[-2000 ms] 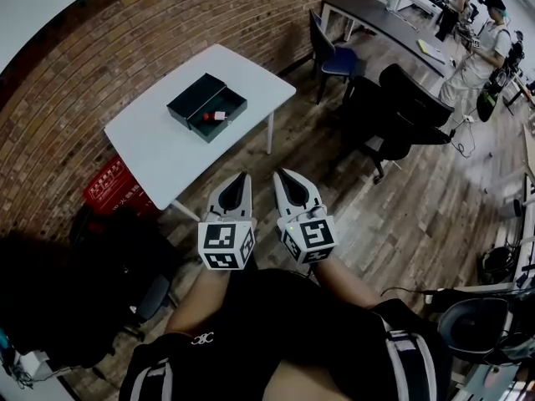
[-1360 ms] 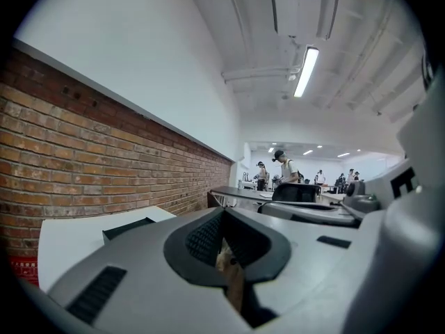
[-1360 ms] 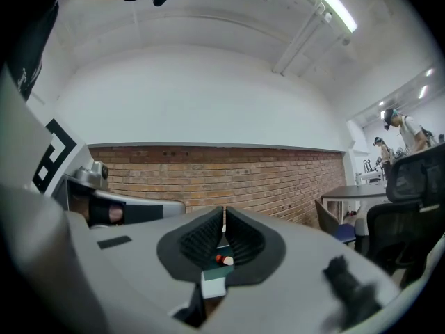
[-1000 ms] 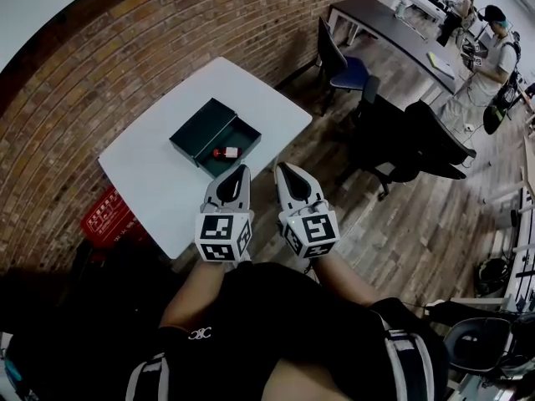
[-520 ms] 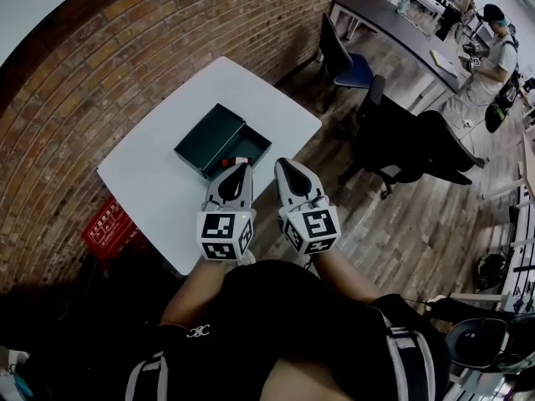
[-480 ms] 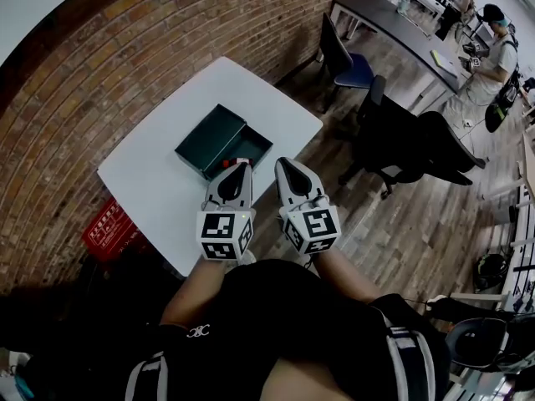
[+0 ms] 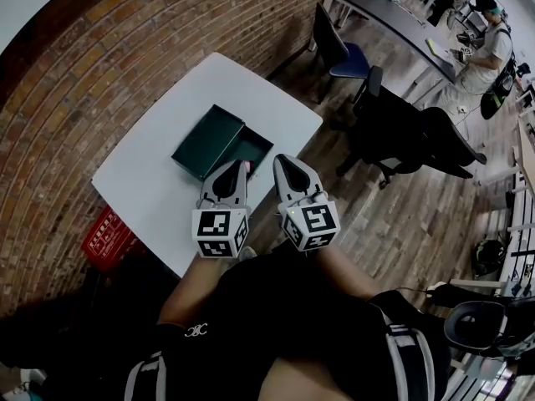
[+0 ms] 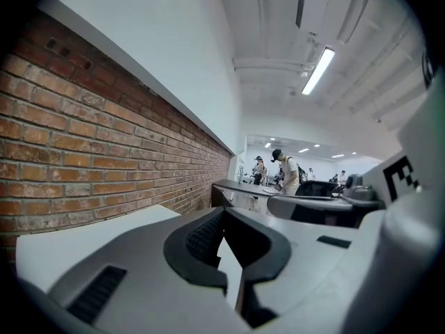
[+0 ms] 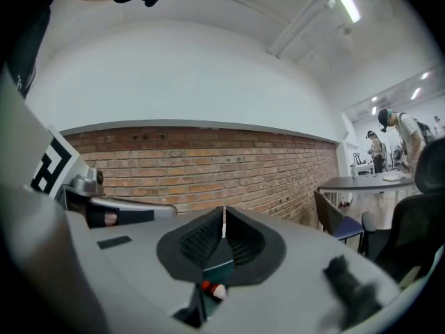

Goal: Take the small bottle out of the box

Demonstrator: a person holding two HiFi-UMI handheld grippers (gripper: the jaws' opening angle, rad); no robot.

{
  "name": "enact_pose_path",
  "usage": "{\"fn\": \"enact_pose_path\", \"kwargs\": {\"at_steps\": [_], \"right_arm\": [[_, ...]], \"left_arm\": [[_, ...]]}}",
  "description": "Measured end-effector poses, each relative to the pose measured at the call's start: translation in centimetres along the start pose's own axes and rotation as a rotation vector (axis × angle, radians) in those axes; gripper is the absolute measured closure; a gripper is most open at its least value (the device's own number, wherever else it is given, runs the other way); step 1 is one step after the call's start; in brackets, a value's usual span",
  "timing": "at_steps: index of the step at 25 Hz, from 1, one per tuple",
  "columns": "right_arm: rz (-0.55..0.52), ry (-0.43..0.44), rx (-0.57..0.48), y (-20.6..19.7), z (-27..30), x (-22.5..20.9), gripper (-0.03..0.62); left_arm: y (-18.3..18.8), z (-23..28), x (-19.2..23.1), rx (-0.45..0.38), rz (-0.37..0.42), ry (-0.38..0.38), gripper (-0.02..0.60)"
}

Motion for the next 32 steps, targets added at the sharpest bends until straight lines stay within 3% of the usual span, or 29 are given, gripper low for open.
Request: {"fn": "enact_pose_path", "kwargs": {"at_steps": [7, 12, 19, 25, 29, 32], "right_arm": [[0.002, 0.037, 0.014, -0.2, 2.4, -1.9, 0.562], [0.003, 0.064, 0.003, 0.5, 4.4, -3.9, 0.562], [-0.006, 0.086, 0.030, -0.8, 7.1, -6.1, 0.562], [-0.001, 0.116, 0.083, -1.9, 8.7, -7.7, 0.562], [0.002, 0.138, 0.111, -2.6, 8.9, -8.1, 0.562], [0.010, 0.148, 0.126, -3.0, 8.7, -8.4, 0.562]], "left_arm": [[-0.3, 2.7, 1.2, 0.036, 0.019, 0.028, 0.569], [-1.0, 5.3, 1.7, 0.098, 0.104, 0.053, 0.569], [-3.4, 8.4, 3.4, 0.202, 0.137, 0.064, 0.569], [-5.6, 10.6, 4.5, 0.321, 0.263, 0.083, 0.569], [-8.1, 11.1, 5.3, 0.465, 0.338, -0.028, 0.571], [-10.1, 11.2, 5.5, 0.575, 0.437, -0.125, 0.569]]}}
Point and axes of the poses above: the fingertips, and each gripper's own axes: z forward along the fingers, x to its left, y out of its top, the point moved 6 cm from there along -z, backward along the fingers, and after that the axes turned 4 degrees about y, right-handed, at the moved point
